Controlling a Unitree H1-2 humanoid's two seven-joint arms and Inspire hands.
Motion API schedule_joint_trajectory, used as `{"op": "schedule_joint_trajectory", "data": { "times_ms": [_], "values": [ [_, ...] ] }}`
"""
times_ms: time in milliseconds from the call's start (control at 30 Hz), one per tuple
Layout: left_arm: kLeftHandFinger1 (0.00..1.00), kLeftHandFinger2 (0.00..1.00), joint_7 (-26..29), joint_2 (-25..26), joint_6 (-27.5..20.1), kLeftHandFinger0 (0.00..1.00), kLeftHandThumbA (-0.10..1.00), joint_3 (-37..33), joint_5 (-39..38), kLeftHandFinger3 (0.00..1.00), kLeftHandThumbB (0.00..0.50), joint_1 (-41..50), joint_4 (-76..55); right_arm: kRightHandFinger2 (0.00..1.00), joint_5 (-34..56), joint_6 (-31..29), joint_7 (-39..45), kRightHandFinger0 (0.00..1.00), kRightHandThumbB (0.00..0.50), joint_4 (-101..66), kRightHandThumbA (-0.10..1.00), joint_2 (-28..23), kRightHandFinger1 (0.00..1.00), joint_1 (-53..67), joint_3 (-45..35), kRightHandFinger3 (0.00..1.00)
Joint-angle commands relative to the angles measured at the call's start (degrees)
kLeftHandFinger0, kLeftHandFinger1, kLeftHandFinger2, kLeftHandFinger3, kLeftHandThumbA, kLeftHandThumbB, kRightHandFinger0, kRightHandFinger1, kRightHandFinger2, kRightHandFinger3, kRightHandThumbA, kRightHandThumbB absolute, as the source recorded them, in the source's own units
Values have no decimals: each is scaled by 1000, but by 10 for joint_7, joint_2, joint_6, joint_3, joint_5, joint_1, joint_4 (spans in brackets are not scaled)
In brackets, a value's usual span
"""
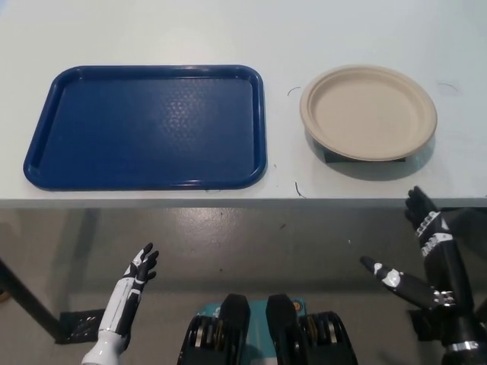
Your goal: Use the right hand to pick up a plate from a leveled surface and place it into a tray on the left side
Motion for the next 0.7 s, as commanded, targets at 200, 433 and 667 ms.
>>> {"op": "schedule_joint_trajectory", "data": {
  "times_ms": [200, 433, 667],
  "values": [
    [1000, 1000, 19, 8, -32, 1000, 1000, -9, 4, 1000, 395, 1, -33, 1000, 369, 237, 54, 1000, 377, -153, 1000, -18, 1000, 9, -20, 1000],
    [1000, 1000, 11, 6, -32, 1000, 1000, -8, 0, 1000, 390, 0, -37, 1000, 548, 333, 18, 1000, 373, -140, 1000, -9, 1000, -14, -54, 1000],
    [1000, 1000, 10, 8, -32, 1000, 1000, -11, 1, 1000, 383, -1, -36, 1000, 625, 370, -20, 1000, 368, -111, 1000, 6, 1000, -30, -80, 1000]
  ]
}}
